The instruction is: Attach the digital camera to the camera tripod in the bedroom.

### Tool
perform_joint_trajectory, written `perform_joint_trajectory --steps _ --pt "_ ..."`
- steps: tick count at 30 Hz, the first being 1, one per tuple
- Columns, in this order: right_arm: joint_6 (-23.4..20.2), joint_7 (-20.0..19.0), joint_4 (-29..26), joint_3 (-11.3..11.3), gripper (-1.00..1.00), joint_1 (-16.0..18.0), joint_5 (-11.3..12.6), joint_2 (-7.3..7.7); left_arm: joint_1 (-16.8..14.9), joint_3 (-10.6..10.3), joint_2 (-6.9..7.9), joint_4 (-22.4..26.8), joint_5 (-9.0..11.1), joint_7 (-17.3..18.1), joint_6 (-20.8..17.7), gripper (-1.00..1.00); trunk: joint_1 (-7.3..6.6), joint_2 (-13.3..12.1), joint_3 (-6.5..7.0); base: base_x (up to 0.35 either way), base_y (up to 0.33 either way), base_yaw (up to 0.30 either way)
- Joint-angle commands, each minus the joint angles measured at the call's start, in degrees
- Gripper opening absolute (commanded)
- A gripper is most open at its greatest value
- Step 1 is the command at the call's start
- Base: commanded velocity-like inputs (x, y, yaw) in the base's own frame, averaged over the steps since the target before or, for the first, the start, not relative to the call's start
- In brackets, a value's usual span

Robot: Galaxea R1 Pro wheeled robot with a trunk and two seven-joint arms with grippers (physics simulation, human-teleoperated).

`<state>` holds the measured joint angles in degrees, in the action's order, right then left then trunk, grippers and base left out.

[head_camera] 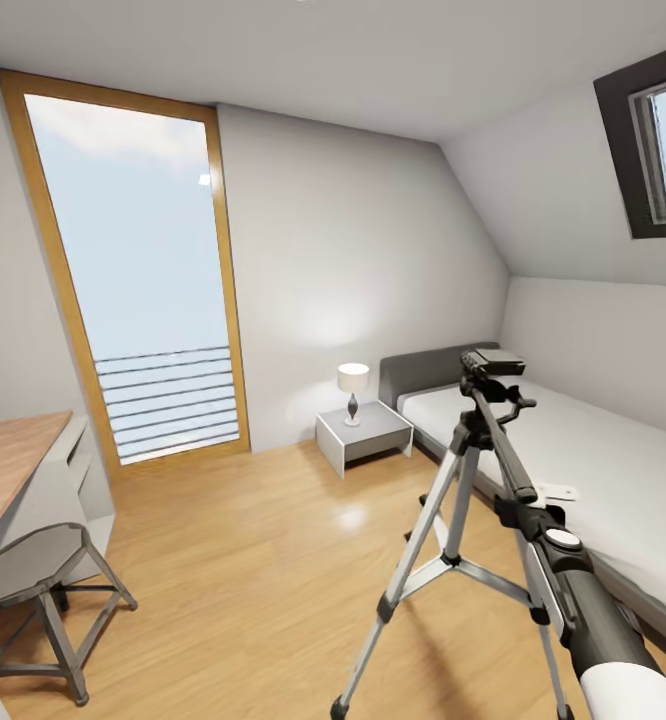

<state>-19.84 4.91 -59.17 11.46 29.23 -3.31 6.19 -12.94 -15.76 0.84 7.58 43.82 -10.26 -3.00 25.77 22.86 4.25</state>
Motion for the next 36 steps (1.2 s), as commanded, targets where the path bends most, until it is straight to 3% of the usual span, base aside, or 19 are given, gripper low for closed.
perform_joint_trajectory --steps 1,7,23,36 --pt "-0.41 0.08 -0.13 -0.03 -1.0 0.03 -0.56 0.01 0.02 -0.5 0.04 0.19 0.21 -0.38 -0.34 -1.0 0.02 0.06 -0.02 0.0 0.0 0.0" --pt "-0.66 0.1 -0.15 -0.04 -1.0 0.04 -2.17 0.0 0.02 -0.51 0.04 0.24 0.21 -0.36 -0.34 -1.0 0.02 0.06 -0.02 0.0 0.0 0.0" --pt "-0.65 0.18 -0.14 0.05 -1.0 0.04 -2.59 -0.15 0.01 -0.53 -0.04 0.72 0.21 -0.34 -0.34 -1.0 0.02 0.06 -0.02 0.0 -0.009 0.0" --pt "-0.13 0.11 0.52 0.18 -1.0 0.04 -2.5 -0.26 0.01 -0.57 -0.05 0.65 0.21 -0.36 -0.34 -1.0 0.02 0.06 -0.02 0.0 -0.247 0.0"
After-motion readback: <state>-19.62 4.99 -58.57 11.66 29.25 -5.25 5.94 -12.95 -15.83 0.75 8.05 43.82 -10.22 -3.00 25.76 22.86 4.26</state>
